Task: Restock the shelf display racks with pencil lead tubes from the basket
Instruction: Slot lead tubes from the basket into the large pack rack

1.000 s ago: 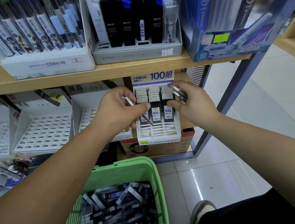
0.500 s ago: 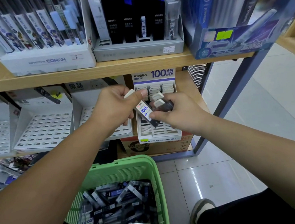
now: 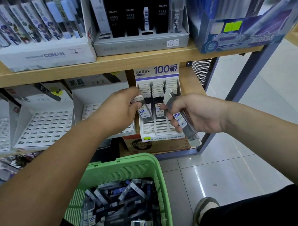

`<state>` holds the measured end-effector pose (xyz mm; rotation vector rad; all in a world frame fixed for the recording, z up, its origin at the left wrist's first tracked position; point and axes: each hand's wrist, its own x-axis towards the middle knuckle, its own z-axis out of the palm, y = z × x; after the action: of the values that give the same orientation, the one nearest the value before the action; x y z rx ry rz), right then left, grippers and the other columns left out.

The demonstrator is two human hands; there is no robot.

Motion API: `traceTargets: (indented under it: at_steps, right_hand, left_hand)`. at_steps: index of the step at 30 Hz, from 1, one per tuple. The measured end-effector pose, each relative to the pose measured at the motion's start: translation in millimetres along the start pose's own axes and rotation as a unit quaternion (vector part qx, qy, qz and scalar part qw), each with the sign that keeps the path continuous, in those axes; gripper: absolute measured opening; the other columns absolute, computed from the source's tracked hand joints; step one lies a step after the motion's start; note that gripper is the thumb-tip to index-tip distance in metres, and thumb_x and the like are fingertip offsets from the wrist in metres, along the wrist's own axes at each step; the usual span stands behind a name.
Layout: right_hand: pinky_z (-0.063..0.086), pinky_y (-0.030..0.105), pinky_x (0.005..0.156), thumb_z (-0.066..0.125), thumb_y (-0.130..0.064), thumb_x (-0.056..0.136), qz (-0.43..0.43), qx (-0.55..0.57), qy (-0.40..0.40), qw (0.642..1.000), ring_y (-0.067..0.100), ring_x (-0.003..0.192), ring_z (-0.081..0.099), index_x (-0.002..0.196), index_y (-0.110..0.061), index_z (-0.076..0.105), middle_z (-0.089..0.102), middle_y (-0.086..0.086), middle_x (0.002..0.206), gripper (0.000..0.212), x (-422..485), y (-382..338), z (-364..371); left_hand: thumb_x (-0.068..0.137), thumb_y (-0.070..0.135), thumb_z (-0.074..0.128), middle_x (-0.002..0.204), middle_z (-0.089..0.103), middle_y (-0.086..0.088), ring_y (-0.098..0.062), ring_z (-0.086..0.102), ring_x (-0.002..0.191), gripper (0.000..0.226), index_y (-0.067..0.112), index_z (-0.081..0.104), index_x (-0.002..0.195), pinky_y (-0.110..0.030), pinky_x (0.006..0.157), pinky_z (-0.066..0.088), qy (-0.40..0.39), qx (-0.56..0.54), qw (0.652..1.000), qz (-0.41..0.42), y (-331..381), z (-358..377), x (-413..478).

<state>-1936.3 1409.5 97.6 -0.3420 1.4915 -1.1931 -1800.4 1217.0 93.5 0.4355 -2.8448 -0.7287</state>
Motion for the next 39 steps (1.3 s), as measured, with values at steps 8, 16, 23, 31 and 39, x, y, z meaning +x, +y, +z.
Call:
traceTargets:
  at_steps: [8, 16, 23, 31, 39]
  right_hand:
    - [0.064, 0.050, 0.078, 0.059, -0.004, 0.102, -0.064, 0.021, 0.029, 0.997, 0.034, 0.098, 0.075, 0.127, -0.005, 0.062, 0.076, 0.018, 0.111, 0.025, -3, 7, 4]
    - [0.060, 0.050, 0.091, 0.069, -0.018, 0.099, -0.094, 0.004, 0.121, 0.988, 0.030, 0.109, 0.073, 0.123, -0.016, 0.065, 0.076, 0.012, 0.116, 0.025, 7, 10, -7]
    - [0.033, 0.028, 0.049, 0.076, -0.030, 0.094, -0.098, -0.086, 0.149, 0.980, 0.020, 0.068, 0.053, 0.117, -0.018, 0.071, 0.070, 0.028, 0.102, 0.026, 5, 10, -4]
    - [0.026, 0.025, 0.047, 0.080, -0.020, 0.089, -0.109, -0.077, 0.109, 0.985, 0.014, 0.048, 0.041, 0.104, -0.004, 0.068, 0.049, 0.007, 0.064, 0.025, 6, 10, 0]
    - [0.037, 0.025, 0.051, 0.054, -0.006, 0.093, -0.045, -0.022, 0.080, 0.996, 0.012, 0.060, 0.044, 0.122, -0.001, 0.065, 0.053, 0.010, 0.083, 0.032, 2, 3, -11]
  left_hand:
    - [0.101, 0.014, 0.061, 0.093, 0.053, 0.010, -0.009, 0.045, 0.077, 0.012, 0.019, 0.064, 0.112, 0.001, 0.063, 0.033, -0.005, 0.027, 0.999, 0.025, -6, 10, -1]
    - [0.100, 0.011, 0.062, 0.088, 0.052, 0.002, -0.024, 0.053, 0.082, 0.014, 0.022, 0.054, 0.093, -0.029, 0.068, 0.030, -0.005, 0.087, 0.992, 0.095, -3, 17, 5]
    - [0.095, 0.010, 0.068, 0.109, 0.066, -0.014, -0.034, 0.065, 0.097, 0.028, 0.011, 0.070, 0.123, -0.034, 0.076, 0.047, 0.049, 0.108, 0.987, 0.107, -1, 29, 7]
    - [0.095, 0.019, 0.073, 0.094, 0.068, -0.002, -0.004, 0.058, 0.066, 0.027, 0.018, 0.070, 0.122, -0.016, 0.065, 0.051, 0.097, -0.202, 0.974, -0.024, 38, 22, 9]
    - [0.098, 0.009, 0.067, 0.081, 0.064, 0.005, 0.002, 0.052, 0.060, 0.012, 0.015, 0.071, 0.107, -0.016, 0.062, 0.048, 0.088, -0.192, 0.977, -0.013, 29, 23, 20]
